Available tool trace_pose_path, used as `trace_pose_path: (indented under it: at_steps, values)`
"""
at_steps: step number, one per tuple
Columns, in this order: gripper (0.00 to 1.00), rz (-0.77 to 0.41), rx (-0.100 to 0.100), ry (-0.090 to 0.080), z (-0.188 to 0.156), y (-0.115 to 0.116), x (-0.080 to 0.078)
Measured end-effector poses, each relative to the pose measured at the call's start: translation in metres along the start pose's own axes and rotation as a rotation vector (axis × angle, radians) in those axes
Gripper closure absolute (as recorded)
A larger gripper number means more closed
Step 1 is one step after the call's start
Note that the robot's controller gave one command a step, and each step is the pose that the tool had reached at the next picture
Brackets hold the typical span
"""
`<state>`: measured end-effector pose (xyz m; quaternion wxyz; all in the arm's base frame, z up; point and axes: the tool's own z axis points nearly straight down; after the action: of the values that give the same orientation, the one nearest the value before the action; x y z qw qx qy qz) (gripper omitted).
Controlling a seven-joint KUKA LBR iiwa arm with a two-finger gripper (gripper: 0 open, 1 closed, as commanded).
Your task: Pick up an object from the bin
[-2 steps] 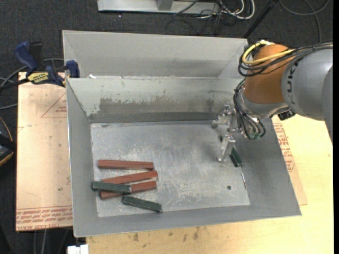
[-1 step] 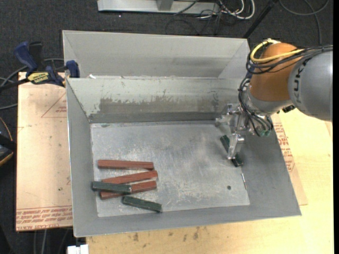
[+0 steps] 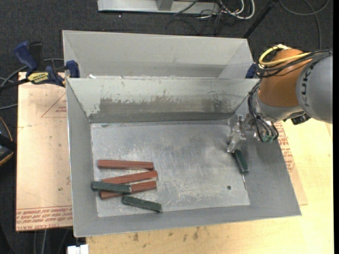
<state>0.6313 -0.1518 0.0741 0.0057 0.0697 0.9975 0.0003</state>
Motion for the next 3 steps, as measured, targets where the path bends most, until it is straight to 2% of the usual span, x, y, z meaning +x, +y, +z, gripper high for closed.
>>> trace_pose_path:
  at_steps: [1, 2, 3]
  values:
    - [1.00, 0.000, 0.000, 0.000, 0.000, 0.000, 0.000]
    - [1.00, -0.078, 0.000, 0.014, -0.038, 0.015, 0.011]
    - [0.00, -0.104, 0.000, 0.010, -0.048, -0.009, 0.072]
